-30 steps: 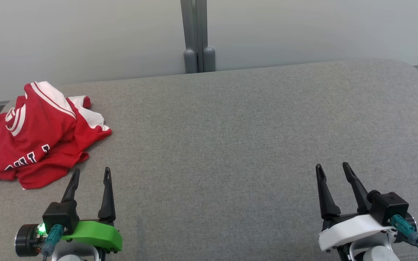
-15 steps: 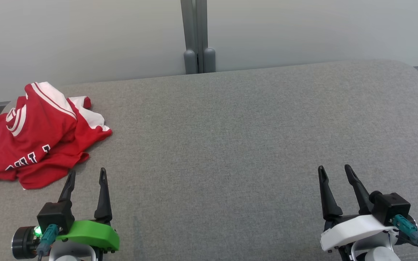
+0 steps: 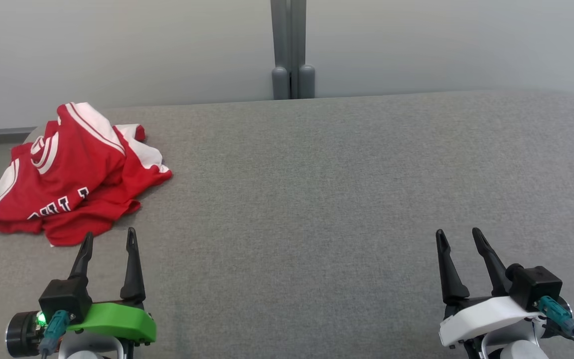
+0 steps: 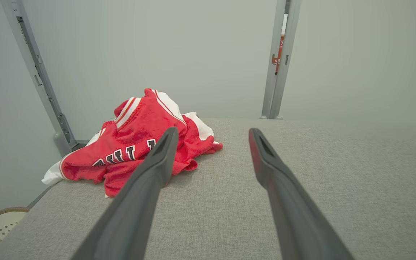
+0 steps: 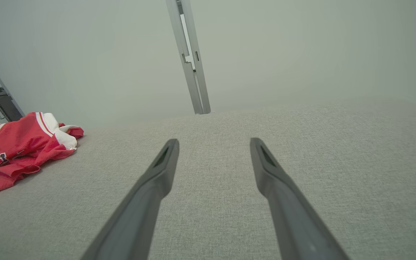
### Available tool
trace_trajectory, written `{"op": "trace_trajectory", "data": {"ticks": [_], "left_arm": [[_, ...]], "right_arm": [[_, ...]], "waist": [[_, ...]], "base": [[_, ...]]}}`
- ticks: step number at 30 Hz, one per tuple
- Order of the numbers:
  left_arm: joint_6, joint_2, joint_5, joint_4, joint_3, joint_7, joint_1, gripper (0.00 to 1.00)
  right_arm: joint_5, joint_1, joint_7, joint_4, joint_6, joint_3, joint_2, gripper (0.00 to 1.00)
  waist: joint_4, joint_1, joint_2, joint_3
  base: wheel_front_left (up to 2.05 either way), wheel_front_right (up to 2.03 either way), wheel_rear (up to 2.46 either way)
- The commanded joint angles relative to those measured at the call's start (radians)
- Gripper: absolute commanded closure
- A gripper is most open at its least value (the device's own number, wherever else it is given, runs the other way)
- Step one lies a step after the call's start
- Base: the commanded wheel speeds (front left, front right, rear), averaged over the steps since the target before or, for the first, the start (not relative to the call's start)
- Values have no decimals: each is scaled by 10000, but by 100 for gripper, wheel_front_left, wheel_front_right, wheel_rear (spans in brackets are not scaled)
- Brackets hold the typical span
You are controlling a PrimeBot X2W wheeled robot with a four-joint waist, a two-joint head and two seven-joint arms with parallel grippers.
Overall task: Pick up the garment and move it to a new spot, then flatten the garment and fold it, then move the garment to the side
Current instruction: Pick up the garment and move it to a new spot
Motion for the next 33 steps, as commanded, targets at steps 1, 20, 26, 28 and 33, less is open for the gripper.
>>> {"op": "trace_trajectory", "data": {"ticks": [1,20,26,28,33], "left_arm": [[-5,72,-63,-31,52,-60,70,0],[51,255,-260,134,392,-218,53,0],[114,228,-251,0,511,-220,195,0],[104,216,-327,-48,581,-219,246,0],[14,238,-355,-158,692,-219,265,0]], "right_arm": [[27,55,-40,53,0,12,-38,0],[14,3,-93,107,0,124,-38,0],[63,-12,-89,108,0,199,-38,0],[46,-18,-88,90,0,227,-40,0],[15,-47,-90,37,-1,217,-40,0]], "waist": [[350,0,0,12],[2875,0,0,135],[3517,0,0,118],[3688,0,0,132],[3999,0,0,193]], "base": [[0,0,0],[0,0,0],[0,0,0],[0,0,0],[0,0,0]]}}
